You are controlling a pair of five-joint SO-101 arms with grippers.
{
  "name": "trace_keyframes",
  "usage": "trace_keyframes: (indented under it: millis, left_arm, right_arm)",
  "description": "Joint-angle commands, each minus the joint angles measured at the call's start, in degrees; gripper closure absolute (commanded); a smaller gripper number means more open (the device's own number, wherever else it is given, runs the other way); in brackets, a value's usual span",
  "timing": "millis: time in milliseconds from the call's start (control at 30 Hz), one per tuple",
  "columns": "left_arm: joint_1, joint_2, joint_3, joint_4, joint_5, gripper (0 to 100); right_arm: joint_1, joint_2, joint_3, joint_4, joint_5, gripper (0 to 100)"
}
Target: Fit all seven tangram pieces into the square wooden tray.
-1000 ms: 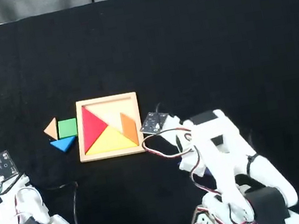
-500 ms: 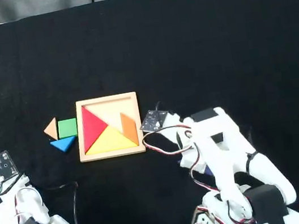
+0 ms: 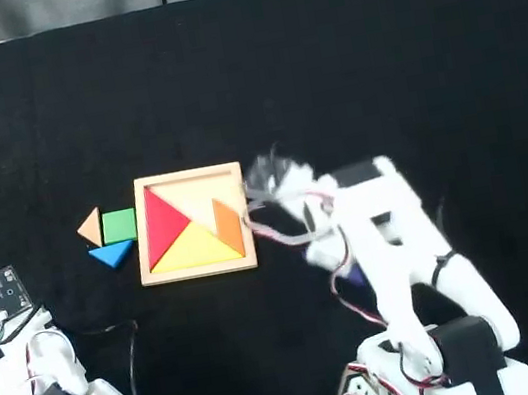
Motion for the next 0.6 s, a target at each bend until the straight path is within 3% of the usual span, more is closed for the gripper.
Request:
trace_keyframes:
  millis: [0, 267, 400, 567]
  left_arm:
    - [0.66, -0.53, 1.10, -0.88, -0.53, 97]
    - [0.66, -0.53, 1.10, -0.88, -0.53, 97]
    - [0.75, -0.53, 1.10, -0.88, -0.53, 97]
    - [0.75, -0.53, 1.10, -0.88, -0.53, 97]
  right_arm:
    - [-1.05, 0.48, -15.69, 3.16, -4.04, 89.7]
    - [-13.27, 16.66, -38.11, 4.57, -14.24, 89.8]
    - [-15.30, 32.13, -52.26, 4.84, -18.99, 89.9]
    - [-16.62, 47.25, -69.93, 10.81, -19.34, 89.9]
